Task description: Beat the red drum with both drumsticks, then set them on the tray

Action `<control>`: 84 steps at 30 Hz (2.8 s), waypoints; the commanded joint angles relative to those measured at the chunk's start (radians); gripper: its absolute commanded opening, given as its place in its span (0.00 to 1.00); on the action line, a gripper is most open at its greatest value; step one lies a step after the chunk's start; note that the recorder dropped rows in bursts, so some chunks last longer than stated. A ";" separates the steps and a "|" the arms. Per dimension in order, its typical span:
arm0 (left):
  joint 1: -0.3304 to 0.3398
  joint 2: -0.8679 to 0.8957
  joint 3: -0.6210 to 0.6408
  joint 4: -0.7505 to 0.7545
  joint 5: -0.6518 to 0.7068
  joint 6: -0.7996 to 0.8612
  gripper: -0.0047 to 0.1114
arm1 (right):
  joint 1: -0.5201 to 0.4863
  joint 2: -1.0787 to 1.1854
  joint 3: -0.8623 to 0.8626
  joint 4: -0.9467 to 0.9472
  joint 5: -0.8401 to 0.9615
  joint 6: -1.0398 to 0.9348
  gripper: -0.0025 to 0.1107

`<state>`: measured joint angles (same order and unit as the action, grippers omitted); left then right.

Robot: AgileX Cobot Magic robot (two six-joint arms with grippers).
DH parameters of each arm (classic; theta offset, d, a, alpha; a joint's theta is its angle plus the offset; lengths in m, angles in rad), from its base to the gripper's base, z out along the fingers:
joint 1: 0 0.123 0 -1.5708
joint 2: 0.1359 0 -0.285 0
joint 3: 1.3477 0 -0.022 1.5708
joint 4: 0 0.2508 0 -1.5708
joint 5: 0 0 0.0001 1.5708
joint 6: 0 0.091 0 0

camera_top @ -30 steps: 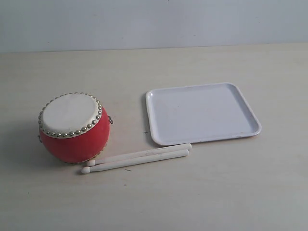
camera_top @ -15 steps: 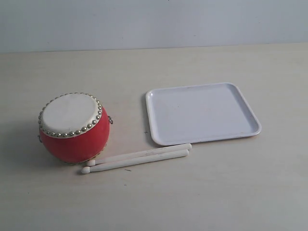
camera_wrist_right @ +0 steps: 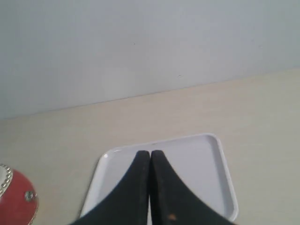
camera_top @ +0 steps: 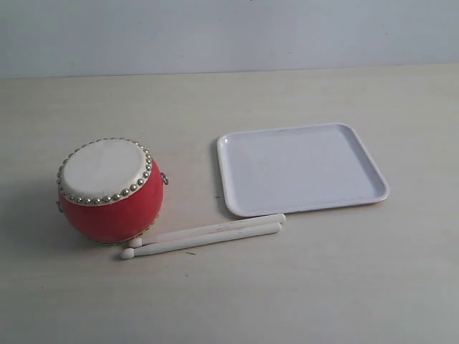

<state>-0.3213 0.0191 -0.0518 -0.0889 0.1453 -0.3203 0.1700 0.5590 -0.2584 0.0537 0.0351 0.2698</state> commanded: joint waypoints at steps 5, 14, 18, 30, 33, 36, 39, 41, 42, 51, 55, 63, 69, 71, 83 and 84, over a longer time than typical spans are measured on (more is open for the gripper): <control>-0.099 0.252 -0.169 -0.011 -0.042 0.019 0.04 | 0.249 0.222 -0.169 -0.009 0.052 -0.077 0.02; -0.213 0.670 -0.432 -0.011 0.145 0.129 0.04 | 0.395 0.478 -0.361 -0.007 0.234 -0.159 0.02; -0.219 0.844 -0.536 -0.011 0.280 0.160 0.04 | 0.395 0.523 -0.389 -0.007 0.292 -0.176 0.02; -0.219 1.183 -0.563 -0.124 0.349 0.254 0.04 | 0.395 0.791 -0.389 0.406 0.317 -0.637 0.02; -0.221 1.191 -0.507 -0.334 0.336 0.459 0.04 | 0.395 0.854 -0.393 0.423 0.234 -0.652 0.02; -0.290 1.235 -0.457 -0.502 0.202 0.606 0.04 | 0.395 0.890 -0.455 0.427 0.240 -0.646 0.02; -0.356 1.293 -0.463 -0.504 0.107 0.615 0.04 | 0.395 0.922 -0.530 0.427 0.289 -0.642 0.02; -0.388 1.338 -0.463 -0.504 0.102 0.615 0.04 | 0.395 0.951 -0.566 0.429 0.312 -0.637 0.02; -0.400 1.366 -0.463 -0.504 0.092 0.621 0.04 | 0.395 0.977 -0.581 0.429 0.308 -0.637 0.02; -0.447 1.484 -0.463 -0.527 -0.019 0.628 0.04 | 0.395 1.203 -0.699 0.445 0.301 -0.687 0.02; -0.448 1.531 -0.463 -0.527 -0.054 0.628 0.04 | 0.395 1.276 -0.770 0.499 0.344 -0.754 0.02; -0.448 1.590 -0.463 -0.527 -0.145 0.594 0.04 | 0.395 1.331 -0.820 0.603 0.397 -0.871 0.02; -0.448 1.623 -0.463 -0.524 -0.158 0.581 0.04 | 0.410 1.381 -0.848 0.598 0.404 -0.871 0.02; -0.448 1.631 -0.463 -0.524 -0.158 0.581 0.04 | 0.412 1.393 -0.860 0.593 0.401 -0.871 0.02; -0.448 1.636 -0.463 -0.524 -0.170 0.581 0.04 | 0.412 1.445 -0.877 0.592 0.377 -0.871 0.02; -0.448 1.636 -0.463 -0.524 -0.170 0.581 0.04 | 0.412 1.452 -0.877 0.592 0.375 -0.871 0.02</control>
<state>-0.7621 1.6543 -0.5158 -0.6097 -0.0106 0.2693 0.5802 1.9897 -1.1289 0.6469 0.4161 -0.5917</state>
